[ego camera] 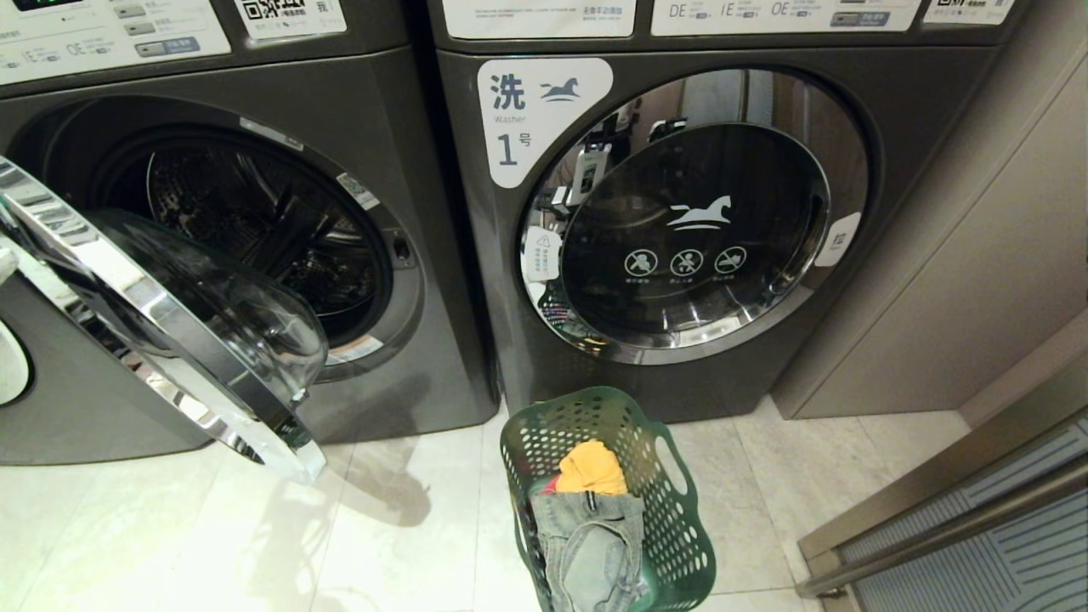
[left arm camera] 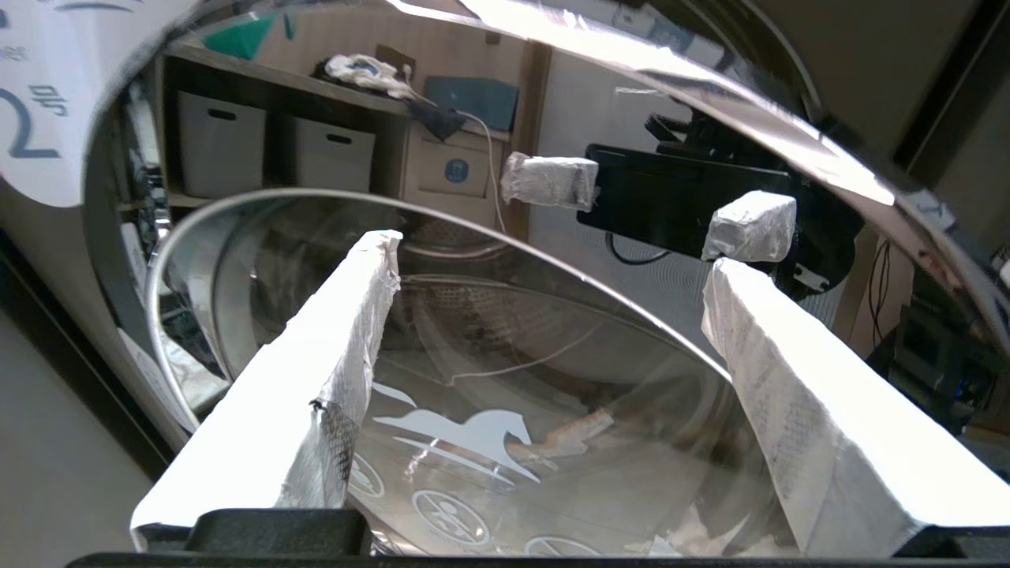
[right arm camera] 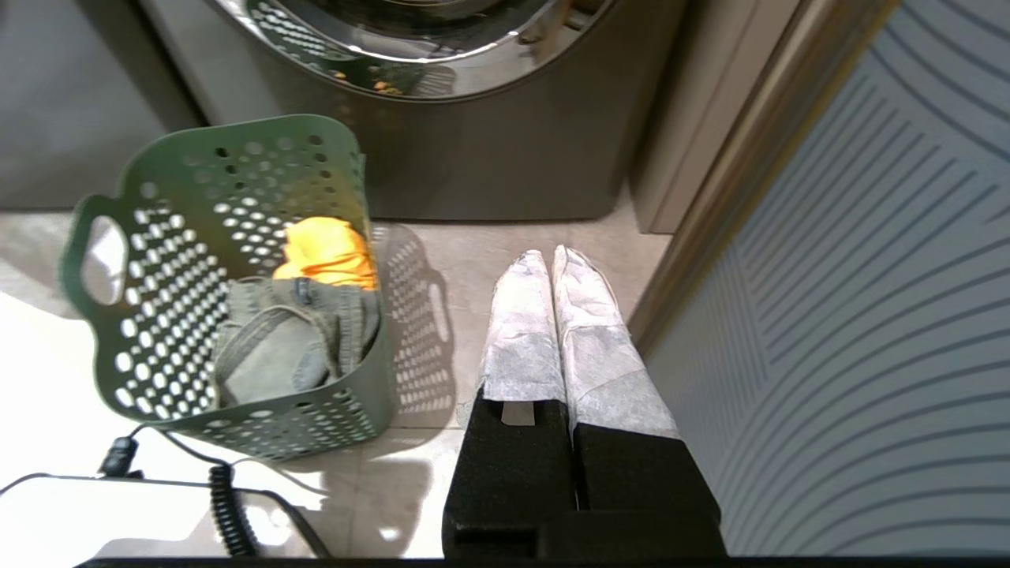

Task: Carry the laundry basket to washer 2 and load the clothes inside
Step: Open the lid of the washing machine

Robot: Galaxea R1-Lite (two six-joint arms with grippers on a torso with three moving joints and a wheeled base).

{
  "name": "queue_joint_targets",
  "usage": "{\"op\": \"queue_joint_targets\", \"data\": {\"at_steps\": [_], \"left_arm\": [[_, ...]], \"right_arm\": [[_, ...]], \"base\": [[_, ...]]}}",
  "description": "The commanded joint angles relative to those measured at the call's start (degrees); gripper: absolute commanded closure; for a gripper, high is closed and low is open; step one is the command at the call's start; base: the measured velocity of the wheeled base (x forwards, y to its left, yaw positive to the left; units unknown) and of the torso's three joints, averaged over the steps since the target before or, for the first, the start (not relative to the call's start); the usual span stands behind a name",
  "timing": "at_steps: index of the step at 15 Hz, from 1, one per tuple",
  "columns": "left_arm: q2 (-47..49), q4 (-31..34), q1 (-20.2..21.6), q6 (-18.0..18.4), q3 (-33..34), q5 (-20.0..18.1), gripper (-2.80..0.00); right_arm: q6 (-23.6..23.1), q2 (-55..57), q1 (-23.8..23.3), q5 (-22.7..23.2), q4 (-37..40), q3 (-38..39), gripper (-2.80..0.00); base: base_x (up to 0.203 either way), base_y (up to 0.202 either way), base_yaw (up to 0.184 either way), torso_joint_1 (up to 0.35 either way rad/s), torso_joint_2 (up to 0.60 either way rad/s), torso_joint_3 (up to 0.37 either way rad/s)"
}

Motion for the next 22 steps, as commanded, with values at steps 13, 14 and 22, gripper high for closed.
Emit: {"op": "queue_joint_targets", "data": {"at_steps": [13, 14, 22], "left_arm": [[-8.65, -0.32, 3.92, -1.48, 2.07, -0.19, -2.8], [-9.11, -0.32, 4.6, -1.54, 2.04, -0.03, -2.8], [-16.27, 6.52, 6.13, -1.9, -3.02, 11.73, -2.8]], "right_arm": [[-0.03, 0.09, 0.08, 0.02, -0.01, 0.0, 0.0], [-0.03, 0.09, 0.1, 0.02, -0.01, 0.0, 0.0], [-0.03, 0.09, 0.05, 0.02, -0.01, 0.0, 0.0]], "base": [[0.0, 0.0, 0.0, 0.0, 0.0, 0.0], [0.0, 0.0, 0.0, 0.0, 0.0, 0.0], [0.0, 0.0, 0.0, 0.0, 0.0, 0.0]]}}
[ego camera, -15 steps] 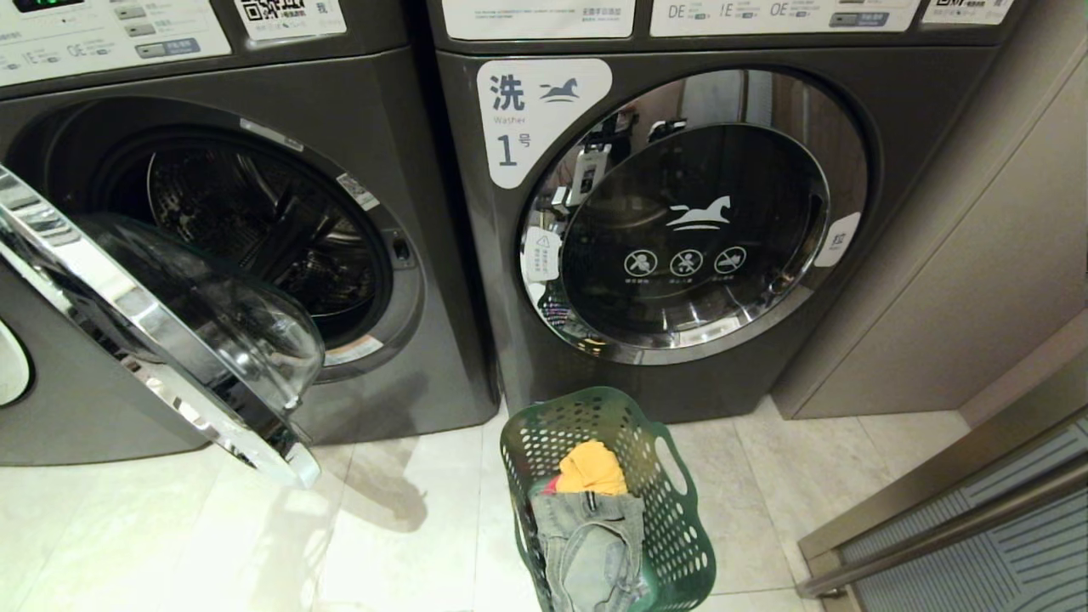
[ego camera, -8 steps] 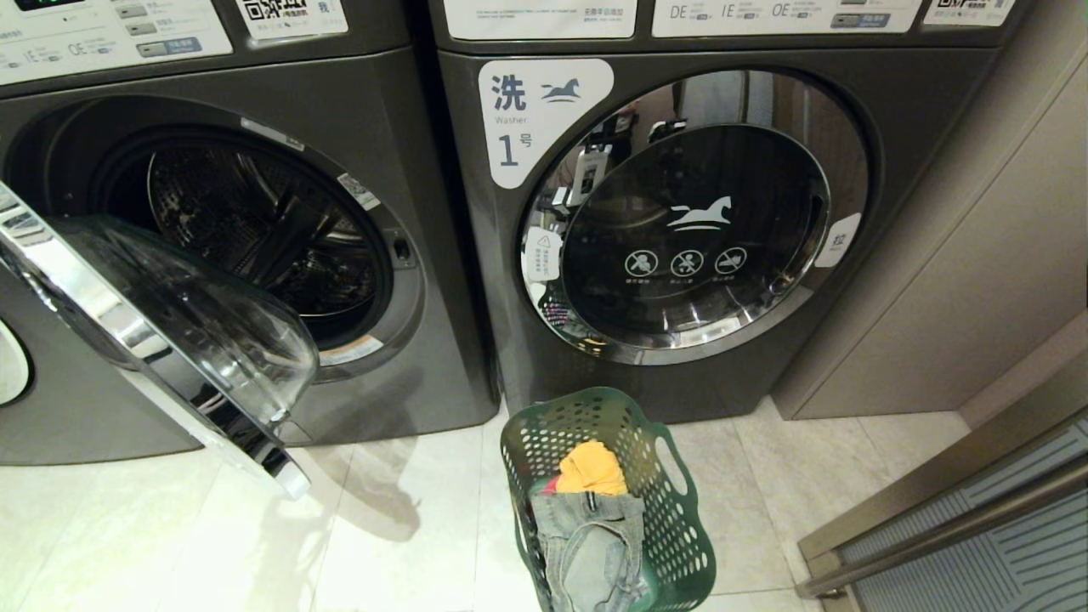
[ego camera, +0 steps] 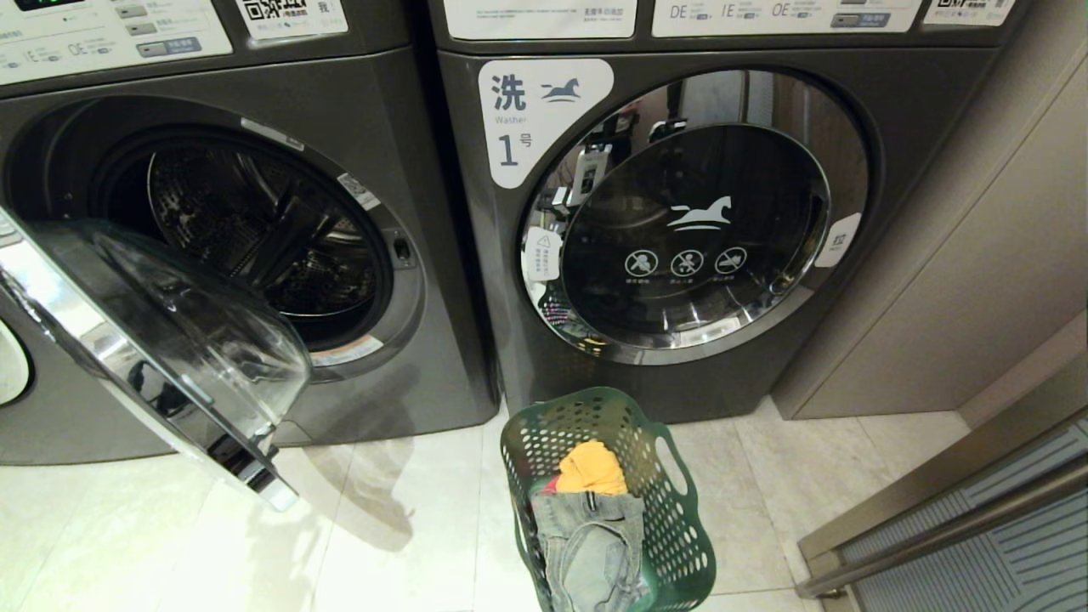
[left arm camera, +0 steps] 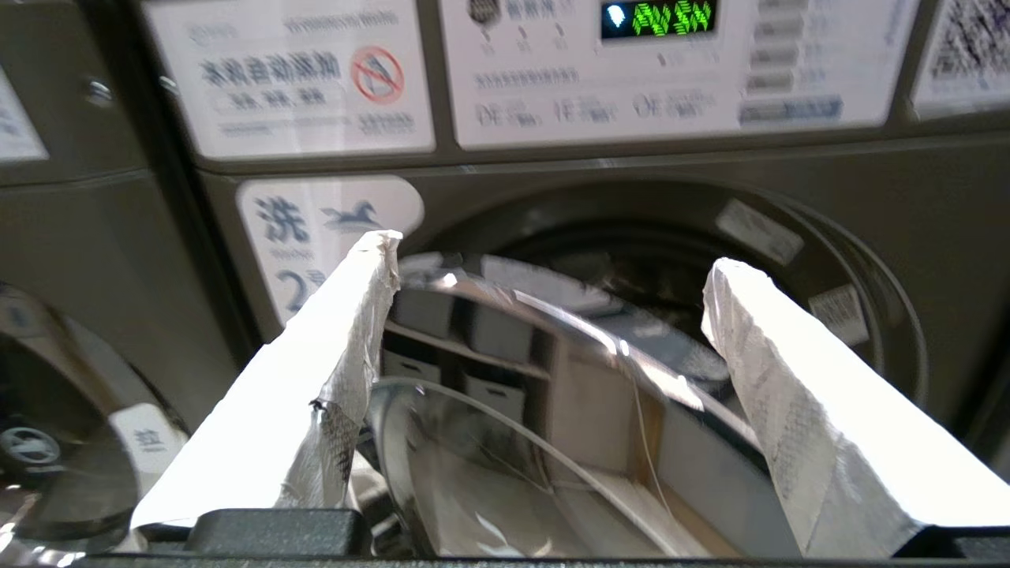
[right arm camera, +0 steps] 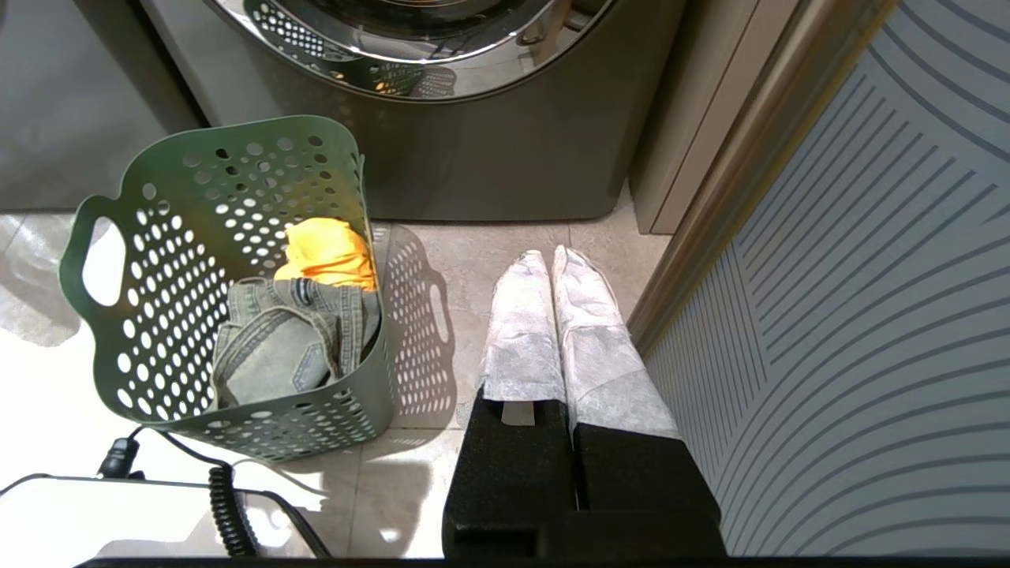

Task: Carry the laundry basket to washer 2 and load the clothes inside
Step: Open the lid of the washing machine

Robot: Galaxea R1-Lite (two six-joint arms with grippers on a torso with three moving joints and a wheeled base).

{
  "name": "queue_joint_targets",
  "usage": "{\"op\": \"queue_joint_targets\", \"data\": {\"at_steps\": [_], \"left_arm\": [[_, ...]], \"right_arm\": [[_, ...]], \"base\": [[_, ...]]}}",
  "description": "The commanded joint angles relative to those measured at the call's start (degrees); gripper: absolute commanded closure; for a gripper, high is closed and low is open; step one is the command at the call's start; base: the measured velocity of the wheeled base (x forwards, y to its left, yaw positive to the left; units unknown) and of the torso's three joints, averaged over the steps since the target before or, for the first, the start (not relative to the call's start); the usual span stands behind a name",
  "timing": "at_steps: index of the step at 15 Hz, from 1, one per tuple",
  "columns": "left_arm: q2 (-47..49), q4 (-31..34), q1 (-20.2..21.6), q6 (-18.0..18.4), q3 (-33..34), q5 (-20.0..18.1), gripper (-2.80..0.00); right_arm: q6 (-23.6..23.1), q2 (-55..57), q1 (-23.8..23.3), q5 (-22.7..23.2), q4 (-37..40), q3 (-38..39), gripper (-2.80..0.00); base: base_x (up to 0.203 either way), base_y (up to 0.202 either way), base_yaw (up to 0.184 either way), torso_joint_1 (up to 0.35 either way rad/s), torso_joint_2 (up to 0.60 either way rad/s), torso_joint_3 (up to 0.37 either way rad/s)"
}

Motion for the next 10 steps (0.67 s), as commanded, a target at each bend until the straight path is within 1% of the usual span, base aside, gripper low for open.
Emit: {"op": "queue_joint_targets", "data": {"at_steps": [1, 3, 5, 6, 7, 9, 10], "left_arm": [[-3.96, 4.75, -0.99, -0.15, -3.44, 3.65, -2.8], [-6.01, 10.86, -4.57, 0.01, -5.91, 6.38, -2.8], [-8.42, 16.01, -11.36, 1.08, -6.53, 9.48, -2.8], [-9.34, 18.17, -15.72, 2.82, -6.47, 11.55, -2.8], [-9.87, 20.18, -21.65, 5.73, -6.13, 14.48, -2.8], [-9.95, 22.78, -34.36, 11.71, -4.97, 22.51, -2.8], [-9.72, 23.52, -39.98, 14.17, -4.12, 26.74, -2.8]], "right_arm": [[-0.04, 0.09, 0.11, 0.05, -0.01, 0.0, 0.0], [-0.04, 0.09, 0.02, 0.05, -0.01, 0.0, 0.0], [-0.04, 0.09, 0.05, 0.05, -0.01, 0.0, 0.0], [-0.04, 0.09, 0.1, 0.05, -0.01, 0.0, 0.0], [-0.04, 0.09, 0.02, 0.05, -0.01, 0.0, 0.0], [-0.04, 0.09, 0.04, 0.05, -0.01, 0.0, 0.0], [-0.04, 0.09, 0.02, 0.05, -0.01, 0.0, 0.0]], "base": [[0.0, 0.0, 0.0, 0.0, 0.0, 0.0], [0.0, 0.0, 0.0, 0.0, 0.0, 0.0], [0.0, 0.0, 0.0, 0.0, 0.0, 0.0], [0.0, 0.0, 0.0, 0.0, 0.0, 0.0], [0.0, 0.0, 0.0, 0.0, 0.0, 0.0], [0.0, 0.0, 0.0, 0.0, 0.0, 0.0], [0.0, 0.0, 0.0, 0.0, 0.0, 0.0]]}}
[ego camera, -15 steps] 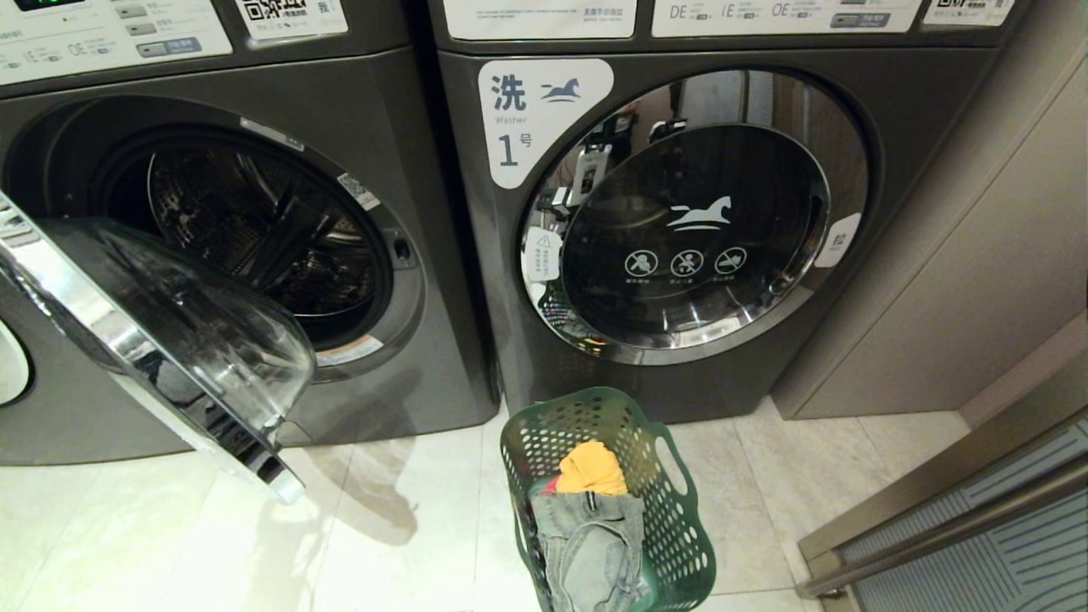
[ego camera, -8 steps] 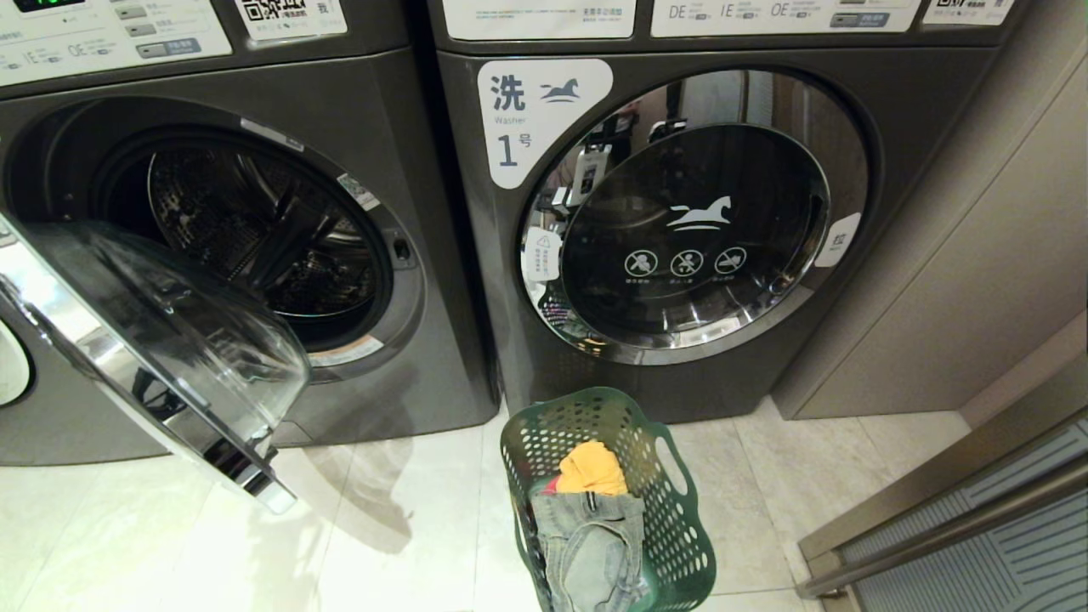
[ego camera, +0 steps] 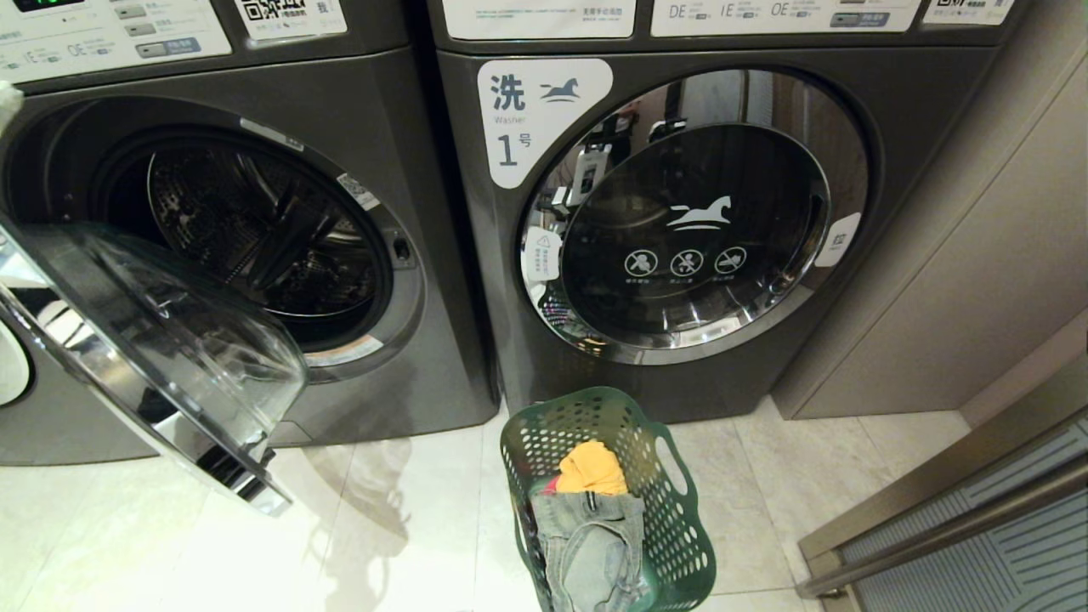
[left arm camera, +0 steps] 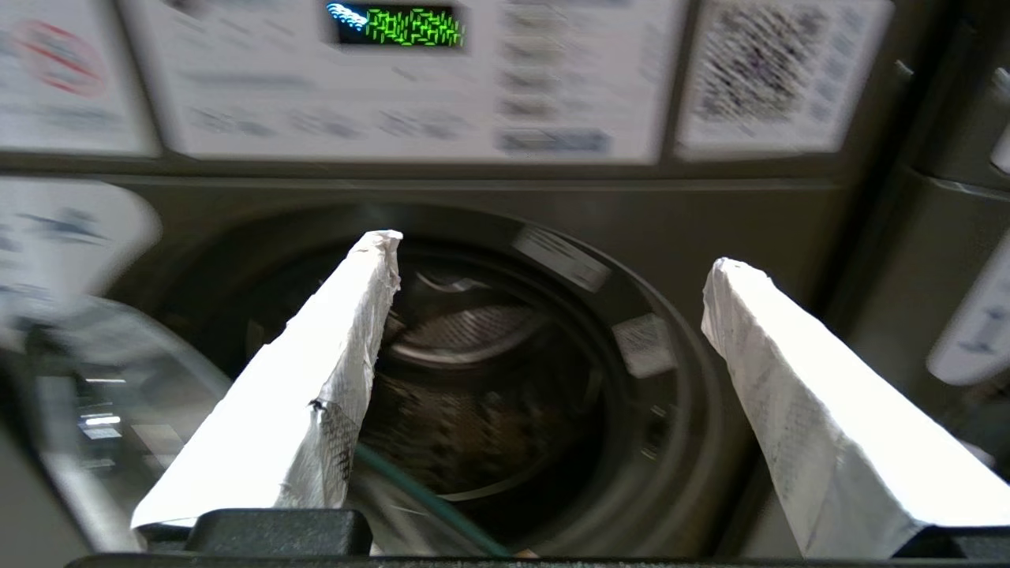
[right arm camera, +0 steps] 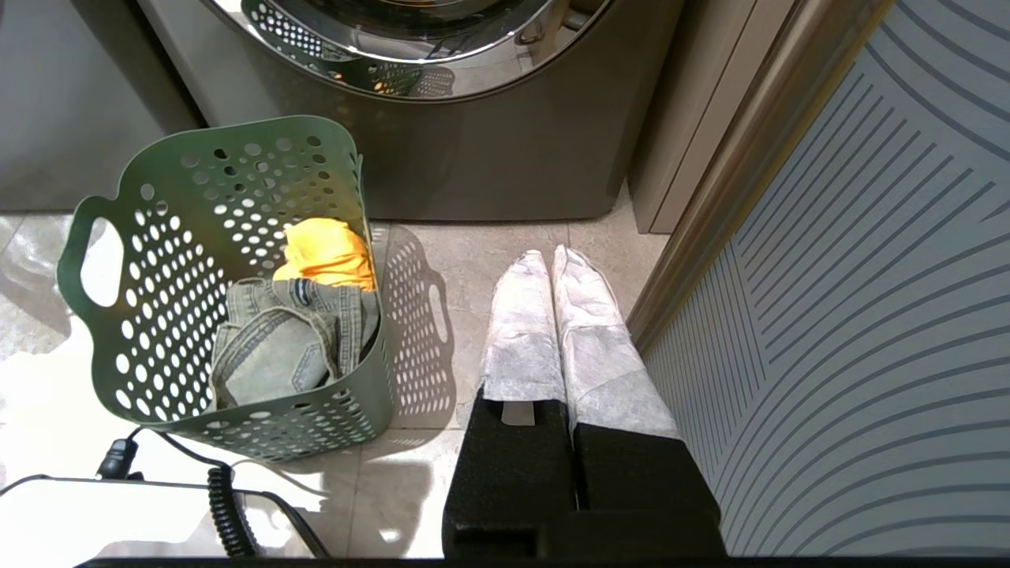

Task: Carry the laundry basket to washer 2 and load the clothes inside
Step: Open the lid of the washing machine

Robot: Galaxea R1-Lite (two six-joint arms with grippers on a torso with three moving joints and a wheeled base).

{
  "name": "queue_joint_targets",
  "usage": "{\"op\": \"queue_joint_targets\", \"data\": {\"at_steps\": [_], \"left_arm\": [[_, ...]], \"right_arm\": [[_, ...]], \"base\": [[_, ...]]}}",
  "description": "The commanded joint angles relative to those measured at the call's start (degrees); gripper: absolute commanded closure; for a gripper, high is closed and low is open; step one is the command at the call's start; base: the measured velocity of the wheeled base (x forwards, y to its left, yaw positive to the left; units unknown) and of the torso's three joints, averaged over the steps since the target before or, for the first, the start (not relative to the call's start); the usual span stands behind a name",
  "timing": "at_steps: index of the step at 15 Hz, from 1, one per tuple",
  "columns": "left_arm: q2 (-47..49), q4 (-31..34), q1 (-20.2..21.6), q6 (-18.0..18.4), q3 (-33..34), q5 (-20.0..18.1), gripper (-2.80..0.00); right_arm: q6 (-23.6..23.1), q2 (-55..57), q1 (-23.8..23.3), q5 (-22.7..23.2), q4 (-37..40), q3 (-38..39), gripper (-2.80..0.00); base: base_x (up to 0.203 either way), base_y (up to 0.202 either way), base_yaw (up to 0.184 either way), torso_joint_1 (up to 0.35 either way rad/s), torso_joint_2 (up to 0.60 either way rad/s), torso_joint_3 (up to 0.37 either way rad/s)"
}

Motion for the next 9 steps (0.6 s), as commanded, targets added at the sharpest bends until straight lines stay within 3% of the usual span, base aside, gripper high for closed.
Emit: {"op": "queue_joint_targets", "data": {"at_steps": [1, 2, 5, 9], "left_arm": [[0.09, 0.75, -13.32, 5.23, 2.11, 9.28, -2.8], [0.81, 1.29, -16.48, 8.12, 4.51, 13.08, -2.8], [3.6, 2.11, -18.47, 14.19, 11.81, 22.89, -2.8], [4.2, 11.04, -20.8, 15.17, 9.57, 25.45, -2.8]], "right_arm": [[-0.03, 0.09, 0.07, 0.05, -0.01, 0.0, 0.0], [-0.03, 0.09, 0.04, 0.05, -0.01, 0.0, 0.0], [-0.03, 0.09, 0.05, 0.05, -0.01, 0.0, 0.0], [-0.03, 0.09, 0.09, 0.05, -0.01, 0.0, 0.0]], "base": [[0.0, 0.0, 0.0, 0.0, 0.0, 0.0], [0.0, 0.0, 0.0, 0.0, 0.0, 0.0], [0.0, 0.0, 0.0, 0.0, 0.0, 0.0], [0.0, 0.0, 0.0, 0.0, 0.0, 0.0]]}}
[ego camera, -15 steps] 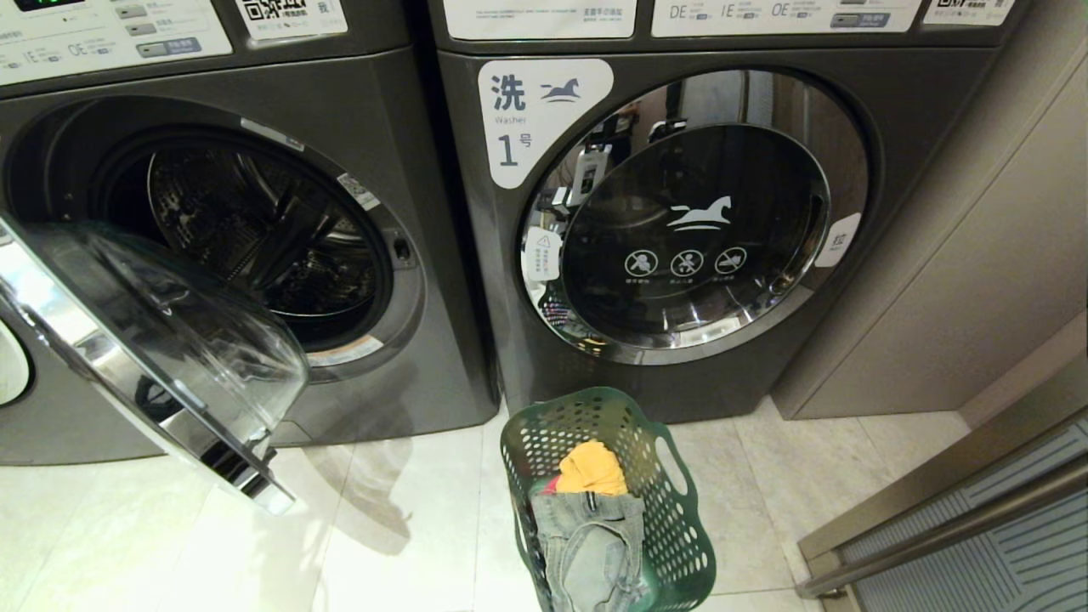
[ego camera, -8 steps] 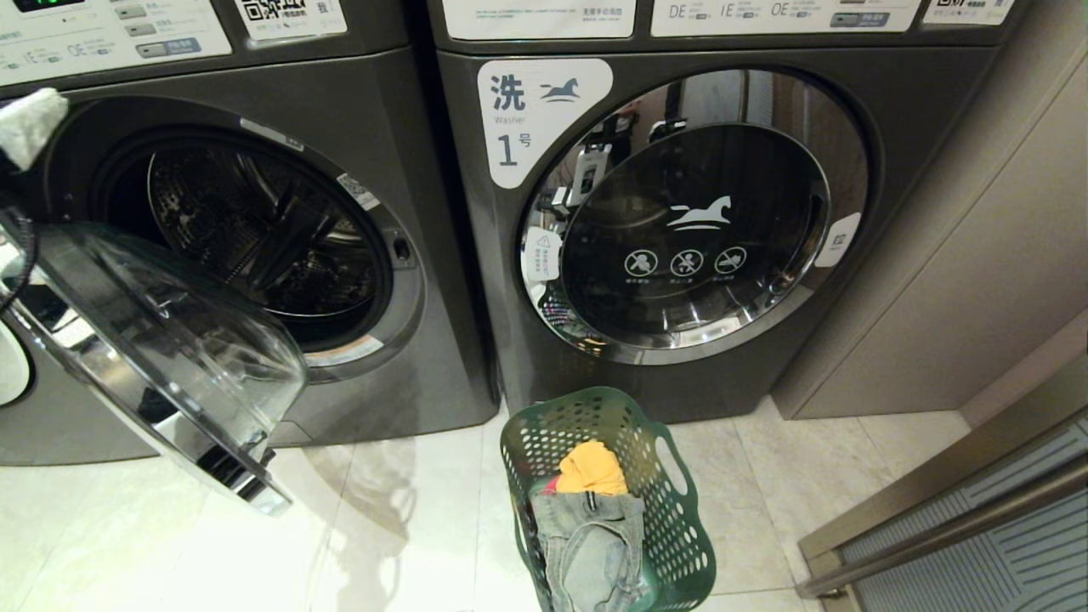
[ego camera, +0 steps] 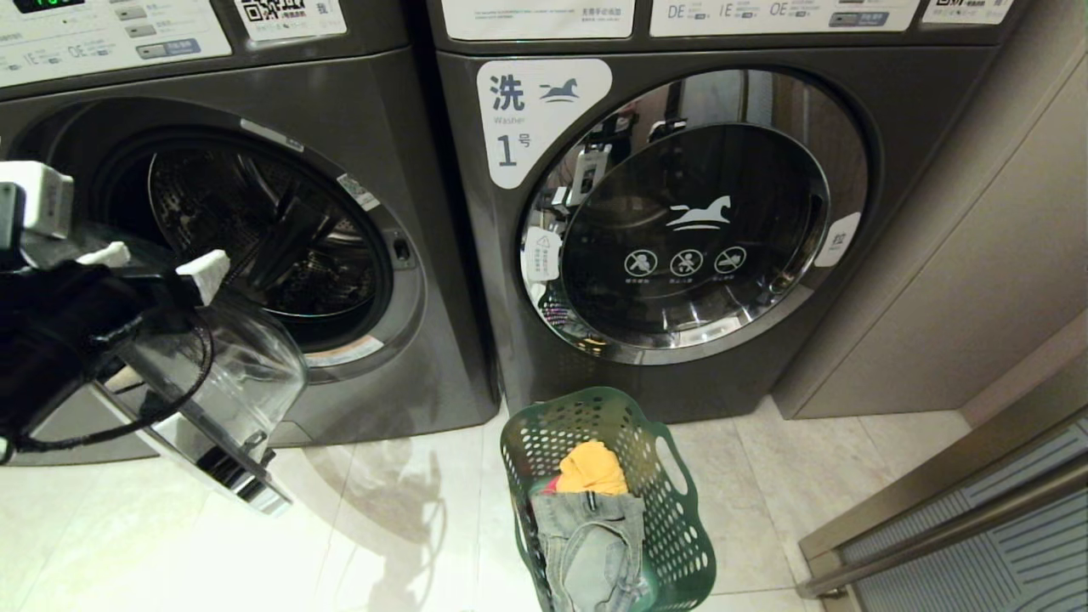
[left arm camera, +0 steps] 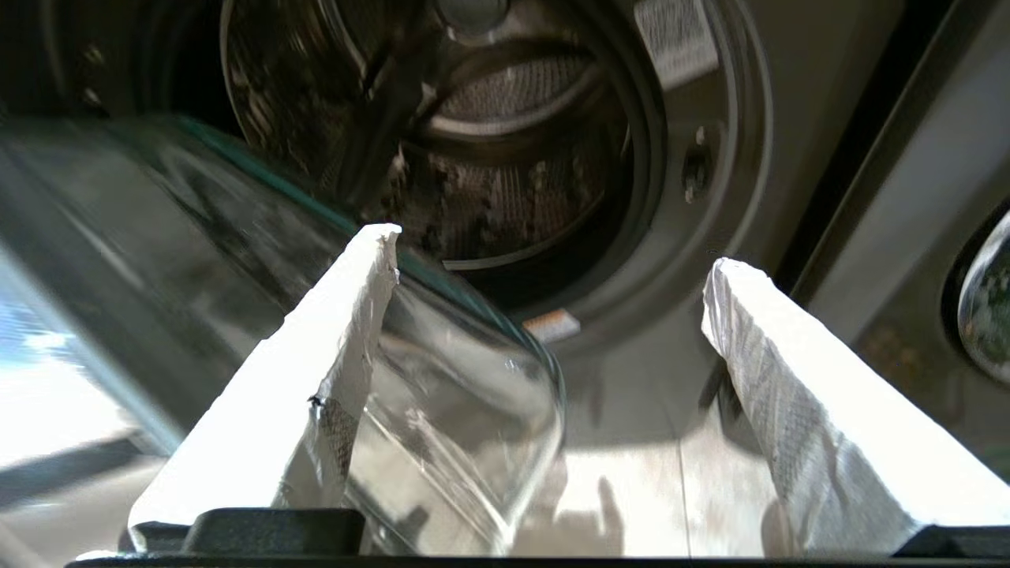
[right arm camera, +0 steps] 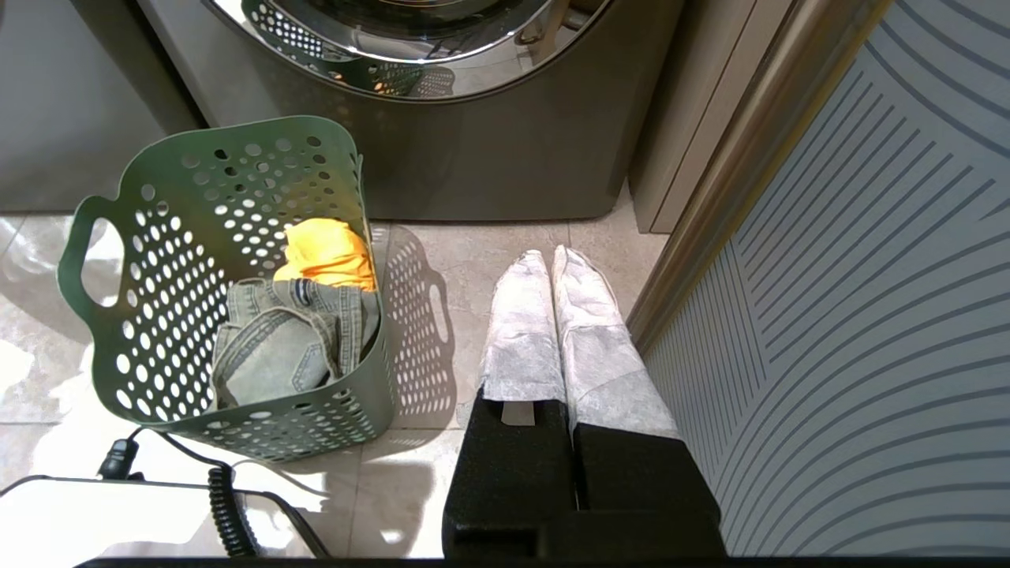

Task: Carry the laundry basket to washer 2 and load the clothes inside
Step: Open the lid of the washing machine

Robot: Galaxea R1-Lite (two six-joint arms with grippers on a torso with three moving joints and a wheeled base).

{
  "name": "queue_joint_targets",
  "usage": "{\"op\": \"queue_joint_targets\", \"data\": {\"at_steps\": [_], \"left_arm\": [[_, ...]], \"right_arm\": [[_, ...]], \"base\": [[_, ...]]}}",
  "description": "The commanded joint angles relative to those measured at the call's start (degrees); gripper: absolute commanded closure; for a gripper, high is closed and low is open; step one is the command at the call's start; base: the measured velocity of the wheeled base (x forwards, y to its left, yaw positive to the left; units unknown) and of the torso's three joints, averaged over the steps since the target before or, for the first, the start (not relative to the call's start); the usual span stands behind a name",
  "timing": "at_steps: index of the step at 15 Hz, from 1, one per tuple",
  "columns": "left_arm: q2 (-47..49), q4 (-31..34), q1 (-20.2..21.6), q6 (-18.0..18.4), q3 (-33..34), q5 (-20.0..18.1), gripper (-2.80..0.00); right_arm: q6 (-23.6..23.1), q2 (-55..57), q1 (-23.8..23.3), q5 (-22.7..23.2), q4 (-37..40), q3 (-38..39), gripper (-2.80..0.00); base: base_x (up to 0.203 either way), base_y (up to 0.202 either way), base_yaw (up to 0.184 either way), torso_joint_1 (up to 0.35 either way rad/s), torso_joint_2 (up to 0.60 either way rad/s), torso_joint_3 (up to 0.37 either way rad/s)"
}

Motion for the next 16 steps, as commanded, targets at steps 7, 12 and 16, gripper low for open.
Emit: {"op": "queue_joint_targets", "data": {"at_steps": [7, 12, 16], "left_arm": [[-1.61, 4.04, -0.97, 4.05, 0.23, 6.01, -2.8], [-3.91, 6.98, 6.56, 5.31, 0.41, 10.32, -2.8], [-6.09, 9.06, 16.23, 5.93, 0.37, 10.14, -2.8]], "right_arm": [[-0.06, 0.09, 0.0, 0.02, -0.01, 0.0, 0.0], [-0.06, 0.09, 0.08, 0.02, -0.01, 0.0, 0.0], [-0.06, 0.09, 0.08, 0.02, -0.01, 0.0, 0.0]], "base": [[0.0, 0.0, 0.0, 0.0, 0.0, 0.0], [0.0, 0.0, 0.0, 0.0, 0.0, 0.0], [0.0, 0.0, 0.0, 0.0, 0.0, 0.0]]}}
